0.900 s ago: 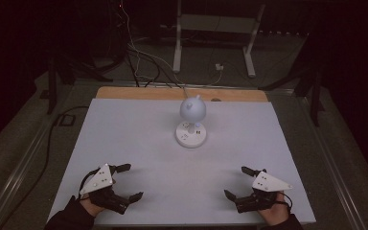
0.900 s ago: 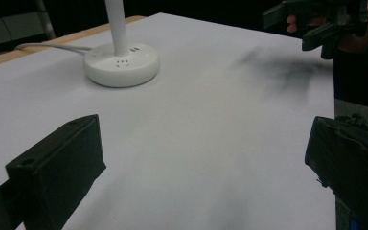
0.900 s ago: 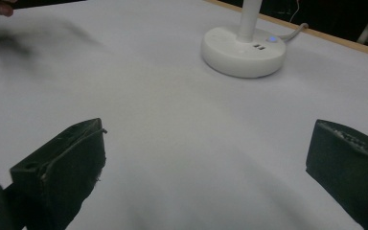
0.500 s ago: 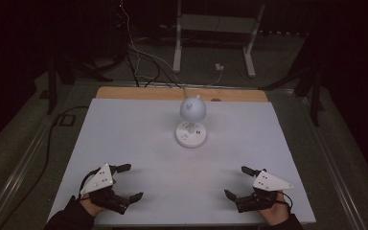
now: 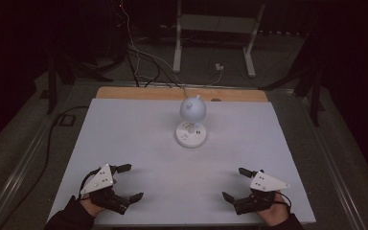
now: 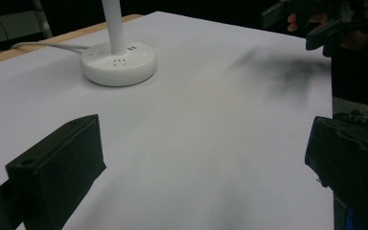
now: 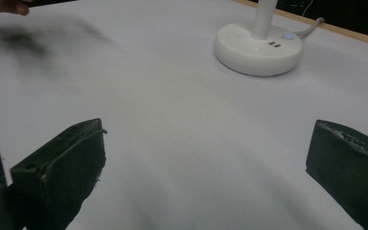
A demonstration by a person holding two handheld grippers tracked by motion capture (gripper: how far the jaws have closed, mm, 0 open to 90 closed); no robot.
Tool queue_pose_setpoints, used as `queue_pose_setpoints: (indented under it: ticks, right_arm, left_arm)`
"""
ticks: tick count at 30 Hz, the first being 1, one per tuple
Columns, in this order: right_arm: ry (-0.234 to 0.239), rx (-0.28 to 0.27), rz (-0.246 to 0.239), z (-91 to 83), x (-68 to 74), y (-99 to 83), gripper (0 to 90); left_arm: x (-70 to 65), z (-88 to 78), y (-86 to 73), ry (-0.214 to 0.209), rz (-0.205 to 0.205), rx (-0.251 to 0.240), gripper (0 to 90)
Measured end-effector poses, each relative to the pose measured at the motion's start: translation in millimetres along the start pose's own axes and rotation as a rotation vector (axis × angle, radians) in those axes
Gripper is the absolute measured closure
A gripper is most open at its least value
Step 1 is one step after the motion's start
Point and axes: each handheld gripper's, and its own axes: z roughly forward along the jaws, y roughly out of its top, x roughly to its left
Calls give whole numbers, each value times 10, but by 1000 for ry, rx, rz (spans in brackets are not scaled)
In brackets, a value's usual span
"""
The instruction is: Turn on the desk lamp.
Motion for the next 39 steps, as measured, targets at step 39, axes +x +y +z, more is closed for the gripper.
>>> queue_pose_setpoints:
  ticks: [39]
  right_arm:
    - [14,-18,43,54,17,372,0]
  left_arm:
    - [-2,-1,3,-5,-11,-6,2]
